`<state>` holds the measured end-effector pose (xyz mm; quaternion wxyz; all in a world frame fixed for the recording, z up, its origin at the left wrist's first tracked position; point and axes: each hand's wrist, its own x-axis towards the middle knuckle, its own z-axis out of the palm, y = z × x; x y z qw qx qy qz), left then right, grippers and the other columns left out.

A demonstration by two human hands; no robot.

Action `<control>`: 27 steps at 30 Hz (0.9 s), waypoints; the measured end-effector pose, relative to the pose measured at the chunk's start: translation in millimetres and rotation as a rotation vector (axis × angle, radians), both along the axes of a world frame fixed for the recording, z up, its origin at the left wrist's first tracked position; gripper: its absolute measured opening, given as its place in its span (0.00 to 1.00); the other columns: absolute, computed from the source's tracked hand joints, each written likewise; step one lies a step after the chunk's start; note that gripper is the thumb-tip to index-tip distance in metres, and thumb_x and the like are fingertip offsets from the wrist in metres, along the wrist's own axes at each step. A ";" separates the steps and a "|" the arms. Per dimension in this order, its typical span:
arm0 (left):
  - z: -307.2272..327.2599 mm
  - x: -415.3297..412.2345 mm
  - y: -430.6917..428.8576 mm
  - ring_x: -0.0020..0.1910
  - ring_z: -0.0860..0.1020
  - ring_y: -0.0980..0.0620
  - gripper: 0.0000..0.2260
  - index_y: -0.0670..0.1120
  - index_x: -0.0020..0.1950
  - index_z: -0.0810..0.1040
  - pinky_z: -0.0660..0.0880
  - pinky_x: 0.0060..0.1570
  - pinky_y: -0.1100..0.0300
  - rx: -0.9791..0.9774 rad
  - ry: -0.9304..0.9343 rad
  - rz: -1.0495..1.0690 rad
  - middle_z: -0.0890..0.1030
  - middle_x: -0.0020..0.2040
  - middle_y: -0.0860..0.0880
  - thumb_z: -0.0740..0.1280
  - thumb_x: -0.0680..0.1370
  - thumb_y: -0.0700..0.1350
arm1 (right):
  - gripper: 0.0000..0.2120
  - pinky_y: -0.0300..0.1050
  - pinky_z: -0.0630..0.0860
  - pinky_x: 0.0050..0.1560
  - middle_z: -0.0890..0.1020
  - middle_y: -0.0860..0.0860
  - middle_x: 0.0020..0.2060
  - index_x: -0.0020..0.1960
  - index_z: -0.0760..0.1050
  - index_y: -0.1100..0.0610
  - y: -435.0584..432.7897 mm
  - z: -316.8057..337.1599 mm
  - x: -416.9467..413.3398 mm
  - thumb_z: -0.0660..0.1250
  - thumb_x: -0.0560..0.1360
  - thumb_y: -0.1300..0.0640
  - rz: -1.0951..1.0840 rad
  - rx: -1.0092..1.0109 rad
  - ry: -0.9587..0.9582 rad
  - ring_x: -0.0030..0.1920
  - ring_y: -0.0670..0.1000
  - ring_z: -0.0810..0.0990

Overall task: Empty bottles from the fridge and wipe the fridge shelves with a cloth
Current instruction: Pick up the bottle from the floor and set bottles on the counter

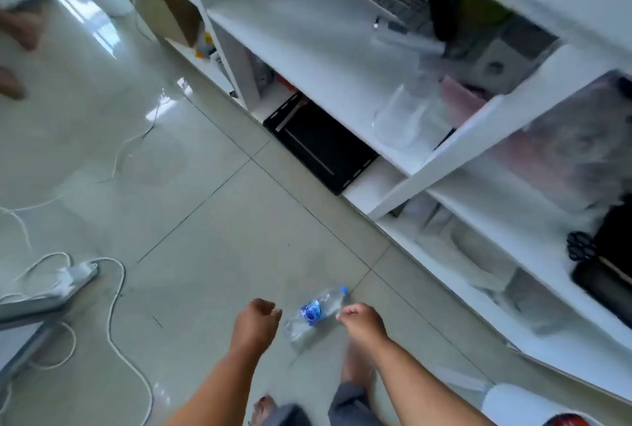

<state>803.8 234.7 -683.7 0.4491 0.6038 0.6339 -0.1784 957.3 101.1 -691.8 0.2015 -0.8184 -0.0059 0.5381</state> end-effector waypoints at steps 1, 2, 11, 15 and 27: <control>-22.7 -3.4 -2.2 0.55 0.79 0.44 0.13 0.42 0.57 0.80 0.73 0.49 0.58 -0.079 -0.019 0.102 0.82 0.55 0.42 0.69 0.76 0.47 | 0.04 0.38 0.67 0.38 0.80 0.53 0.37 0.43 0.80 0.56 -0.3 -25.6 -5.0 0.68 0.73 0.57 0.005 -0.030 0.035 0.38 0.51 0.76; -58.8 -12.4 -5.7 0.56 0.79 0.41 0.13 0.40 0.57 0.80 0.75 0.52 0.53 -0.149 -0.027 0.195 0.82 0.55 0.39 0.69 0.76 0.46 | 0.04 0.39 0.66 0.36 0.77 0.53 0.35 0.40 0.77 0.57 0.3 -65.3 -15.1 0.67 0.73 0.58 0.019 -0.056 0.056 0.36 0.51 0.73; -279.1 -56.3 -34.0 0.44 0.80 0.39 0.15 0.30 0.46 0.75 0.77 0.49 0.48 -0.245 -0.132 0.504 0.79 0.40 0.30 0.70 0.74 0.44 | 0.37 0.47 0.74 0.53 0.78 0.58 0.57 0.68 0.66 0.63 20.6 -318.2 -44.8 0.78 0.66 0.53 -0.543 -0.188 0.008 0.54 0.57 0.79; -320.9 -74.7 -44.3 0.56 0.80 0.48 0.38 0.36 0.67 0.67 0.74 0.53 0.61 -0.514 -0.355 0.824 0.76 0.59 0.35 0.79 0.62 0.45 | 0.44 0.53 0.77 0.55 0.77 0.64 0.57 0.65 0.62 0.65 27.7 -361.0 -63.5 0.81 0.59 0.52 -0.705 -0.239 -0.057 0.53 0.62 0.80; -209.9 -57.1 -32.2 0.50 0.76 0.44 0.12 0.41 0.51 0.76 0.69 0.51 0.52 -0.258 -0.265 0.778 0.78 0.49 0.41 0.58 0.81 0.48 | 0.38 0.41 0.73 0.51 0.79 0.43 0.49 0.67 0.63 0.46 54.3 -195.5 -68.1 0.77 0.63 0.47 -0.476 0.302 -0.340 0.50 0.48 0.79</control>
